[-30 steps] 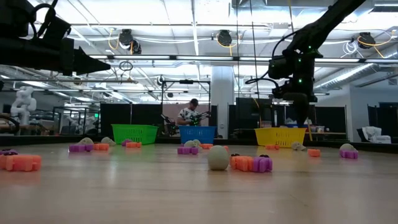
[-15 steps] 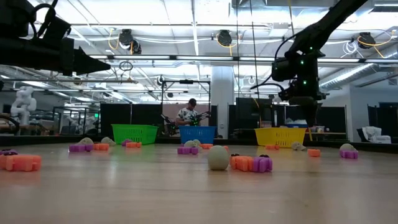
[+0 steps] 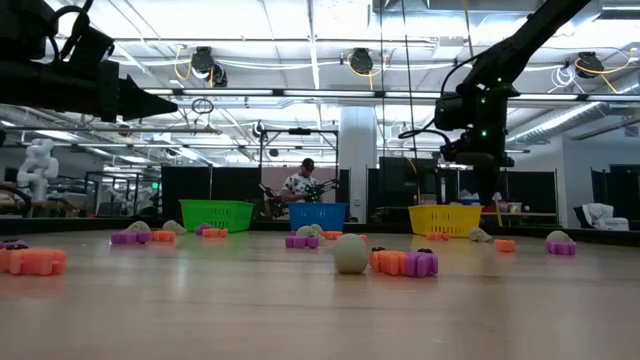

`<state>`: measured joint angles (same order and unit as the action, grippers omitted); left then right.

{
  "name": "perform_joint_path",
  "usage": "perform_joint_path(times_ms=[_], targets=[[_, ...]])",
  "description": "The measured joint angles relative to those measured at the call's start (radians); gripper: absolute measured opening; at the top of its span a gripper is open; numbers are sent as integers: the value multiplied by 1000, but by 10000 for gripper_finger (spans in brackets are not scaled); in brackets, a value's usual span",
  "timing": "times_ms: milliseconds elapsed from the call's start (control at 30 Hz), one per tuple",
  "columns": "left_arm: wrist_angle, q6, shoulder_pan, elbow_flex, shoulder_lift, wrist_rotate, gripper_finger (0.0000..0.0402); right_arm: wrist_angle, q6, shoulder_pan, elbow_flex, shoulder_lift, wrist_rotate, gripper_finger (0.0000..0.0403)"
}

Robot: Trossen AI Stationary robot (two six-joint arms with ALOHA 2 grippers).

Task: Sort Halloween decoration
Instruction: Put the orange skeleton toy into the green bin

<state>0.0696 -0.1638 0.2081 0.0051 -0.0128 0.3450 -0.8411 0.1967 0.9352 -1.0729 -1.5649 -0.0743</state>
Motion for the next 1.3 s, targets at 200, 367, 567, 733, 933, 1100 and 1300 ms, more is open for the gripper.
perform_joint_path(times_ms=[200, 367, 567, 733, 933, 1100, 1300], targets=[[39, 15, 0, 8, -8, -55, 11, -2, 16, -1, 0, 72, -3, 0], [-23, 103, 0, 52, -95, -147, 2, 105, 0, -30, 19, 174, -2, 0], [-27, 177, 0, 90, -282, -173, 1, 331, 2, -98, 133, 284, 73, 0], [-58, 243, 0, 168, -465, -212, 0, 556, 6, -163, 240, 341, 171, 0], [-115, 306, 4, 287, -691, -215, 0, 903, 42, -234, 358, 352, 350, 0], [-213, 317, 32, 387, -864, -216, 0, 1116, 9, -289, 405, 344, 366, 0], [-238, 315, 68, 460, -1031, -224, 0, 1190, 12, -323, 406, 344, 366, 0]])
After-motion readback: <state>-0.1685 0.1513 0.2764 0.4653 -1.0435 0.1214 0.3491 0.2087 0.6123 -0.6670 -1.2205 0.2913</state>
